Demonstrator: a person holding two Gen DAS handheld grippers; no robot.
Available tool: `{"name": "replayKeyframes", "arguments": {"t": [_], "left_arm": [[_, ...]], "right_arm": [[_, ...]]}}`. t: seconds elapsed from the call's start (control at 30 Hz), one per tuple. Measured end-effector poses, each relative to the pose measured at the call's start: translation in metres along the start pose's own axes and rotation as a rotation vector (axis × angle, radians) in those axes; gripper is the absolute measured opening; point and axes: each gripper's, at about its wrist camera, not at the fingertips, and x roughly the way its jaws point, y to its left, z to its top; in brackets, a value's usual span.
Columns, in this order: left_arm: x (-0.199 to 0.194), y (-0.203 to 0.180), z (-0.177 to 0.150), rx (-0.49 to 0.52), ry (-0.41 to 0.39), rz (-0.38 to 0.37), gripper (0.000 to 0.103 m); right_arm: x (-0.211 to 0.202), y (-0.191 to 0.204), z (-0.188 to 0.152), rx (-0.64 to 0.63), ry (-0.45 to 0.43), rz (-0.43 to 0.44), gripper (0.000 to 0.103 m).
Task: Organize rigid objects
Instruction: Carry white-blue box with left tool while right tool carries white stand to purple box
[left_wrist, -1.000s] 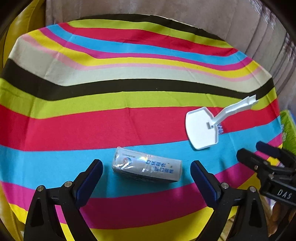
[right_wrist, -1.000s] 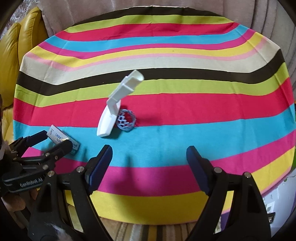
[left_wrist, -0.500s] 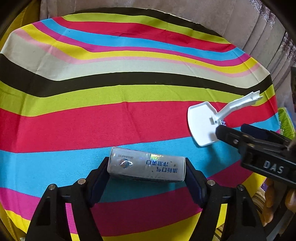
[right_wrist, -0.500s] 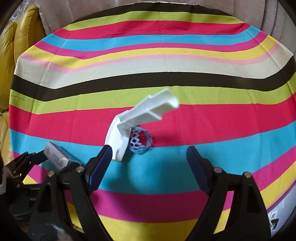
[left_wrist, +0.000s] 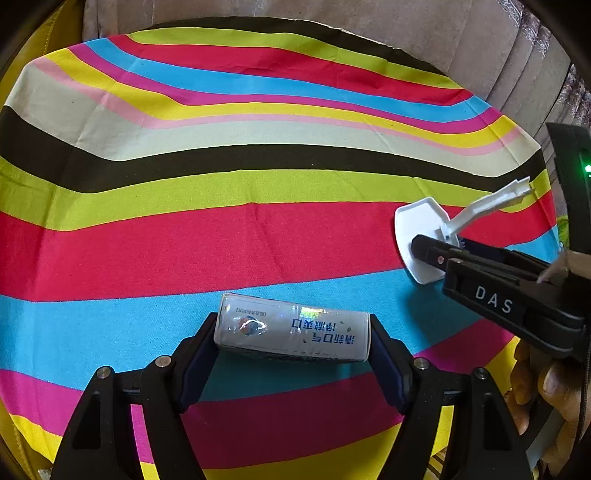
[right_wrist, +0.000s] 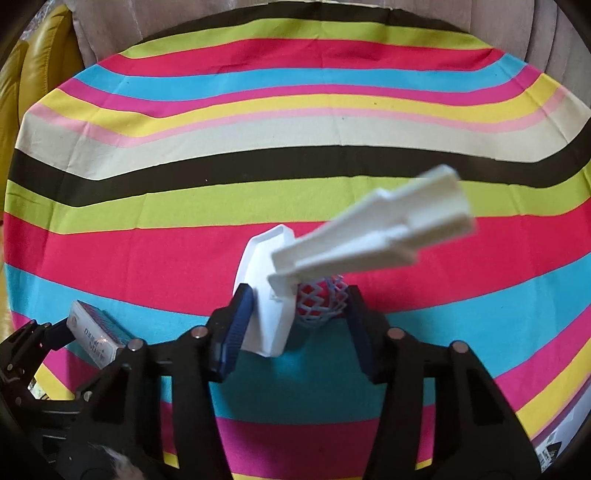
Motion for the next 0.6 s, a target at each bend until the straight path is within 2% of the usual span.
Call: {"name": "replayKeyframes", "arguments": {"t": [0.3,0.6], "left_arm": [[0.000,-0.002,0.003,0.008,-0.023,0.004,0.075],[-0.021,-0.008,0.000,-0.009,-0.082,-0.001,0.075]], "right_arm": [[-0.021,-0.003,-0.013,0.005,-0.037,-0.002,0.044],[-0.052,-0.012,-0.030,0.031,-0.064,-0.009,0.044]]}}
